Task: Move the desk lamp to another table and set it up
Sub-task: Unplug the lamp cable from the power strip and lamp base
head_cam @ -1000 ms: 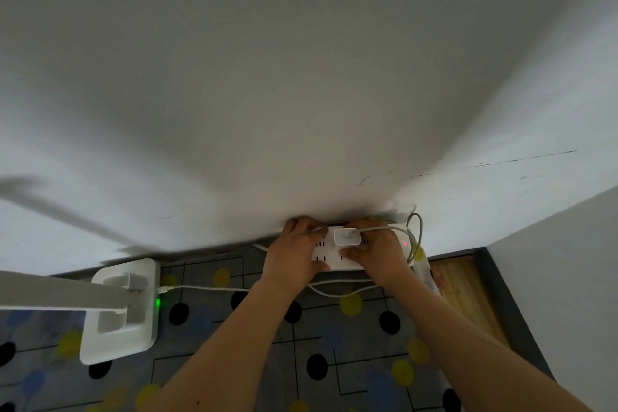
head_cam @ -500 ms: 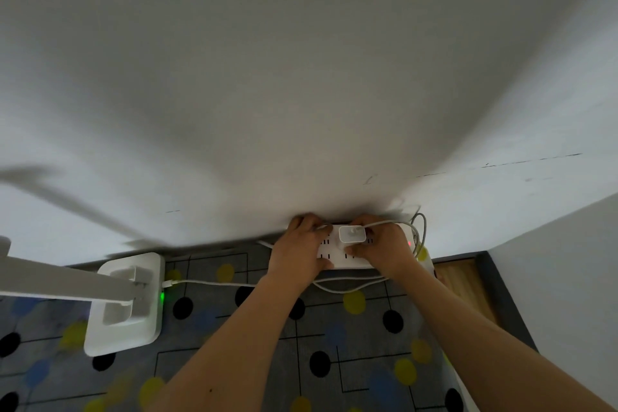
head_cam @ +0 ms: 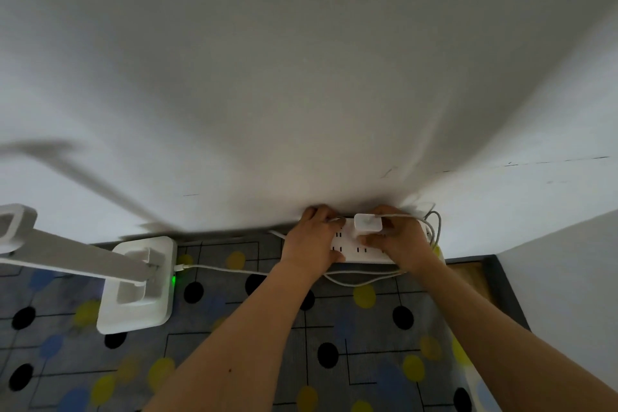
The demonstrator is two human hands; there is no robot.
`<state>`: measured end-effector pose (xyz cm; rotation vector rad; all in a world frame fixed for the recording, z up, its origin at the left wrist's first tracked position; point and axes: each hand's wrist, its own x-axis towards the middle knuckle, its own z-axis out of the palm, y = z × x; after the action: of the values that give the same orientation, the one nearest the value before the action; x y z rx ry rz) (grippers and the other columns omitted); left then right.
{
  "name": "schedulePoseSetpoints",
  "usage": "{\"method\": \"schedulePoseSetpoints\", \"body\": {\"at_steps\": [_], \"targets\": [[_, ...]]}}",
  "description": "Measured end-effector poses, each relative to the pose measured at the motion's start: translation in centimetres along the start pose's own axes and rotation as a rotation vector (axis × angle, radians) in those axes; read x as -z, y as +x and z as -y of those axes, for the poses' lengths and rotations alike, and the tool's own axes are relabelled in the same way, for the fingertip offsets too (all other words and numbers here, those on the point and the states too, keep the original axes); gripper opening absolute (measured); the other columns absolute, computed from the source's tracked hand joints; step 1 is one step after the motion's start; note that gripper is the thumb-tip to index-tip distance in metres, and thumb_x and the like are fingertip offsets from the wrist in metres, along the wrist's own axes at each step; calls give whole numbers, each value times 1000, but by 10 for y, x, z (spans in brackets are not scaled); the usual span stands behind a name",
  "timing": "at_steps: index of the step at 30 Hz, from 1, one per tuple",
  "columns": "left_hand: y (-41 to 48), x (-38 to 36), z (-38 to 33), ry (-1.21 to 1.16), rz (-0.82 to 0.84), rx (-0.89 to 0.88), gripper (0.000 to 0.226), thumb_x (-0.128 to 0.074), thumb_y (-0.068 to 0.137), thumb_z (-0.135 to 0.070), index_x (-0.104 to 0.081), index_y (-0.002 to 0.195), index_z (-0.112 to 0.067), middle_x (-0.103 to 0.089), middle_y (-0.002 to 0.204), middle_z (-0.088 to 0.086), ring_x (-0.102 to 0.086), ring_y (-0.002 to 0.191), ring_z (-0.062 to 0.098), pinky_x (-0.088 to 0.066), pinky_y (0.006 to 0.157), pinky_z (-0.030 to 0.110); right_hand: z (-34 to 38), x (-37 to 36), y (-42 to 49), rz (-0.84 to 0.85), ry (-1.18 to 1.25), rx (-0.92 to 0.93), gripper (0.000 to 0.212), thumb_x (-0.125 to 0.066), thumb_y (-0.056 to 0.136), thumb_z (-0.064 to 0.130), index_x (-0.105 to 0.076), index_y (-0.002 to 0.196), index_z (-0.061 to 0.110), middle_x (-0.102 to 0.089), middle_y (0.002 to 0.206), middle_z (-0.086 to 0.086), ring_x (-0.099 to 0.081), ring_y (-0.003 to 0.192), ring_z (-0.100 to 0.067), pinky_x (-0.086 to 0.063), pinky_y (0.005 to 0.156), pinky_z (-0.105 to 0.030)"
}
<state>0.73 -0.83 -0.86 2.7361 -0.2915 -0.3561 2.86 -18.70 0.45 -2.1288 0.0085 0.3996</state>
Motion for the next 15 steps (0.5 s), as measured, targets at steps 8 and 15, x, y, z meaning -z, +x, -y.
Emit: {"method": "schedulePoseSetpoints", "body": {"at_steps": [8, 15], "targets": [[-2, -3, 3, -20, -25, -23, 69, -73, 77, -33, -45, 139, -21, -40, 139, -3, -29, 130, 19, -43, 101, 36, 18, 6, -5, -85, 163, -66, 34, -80, 72, 6, -61, 100, 9, -65, 94, -6, -62, 88, -22, -48, 65, -20], [-19, -3, 11, -189, -110, -17, 48, -62, 87, -19, -51, 133, -14, -42, 143, 4, -38, 128, 21, -35, 103, 31, 4, -12, -43, -77, 137, -154, 35, -78, 77, 21, -61, 107, 14, -71, 99, -7, -67, 88, -20, -56, 75, -33]]}}
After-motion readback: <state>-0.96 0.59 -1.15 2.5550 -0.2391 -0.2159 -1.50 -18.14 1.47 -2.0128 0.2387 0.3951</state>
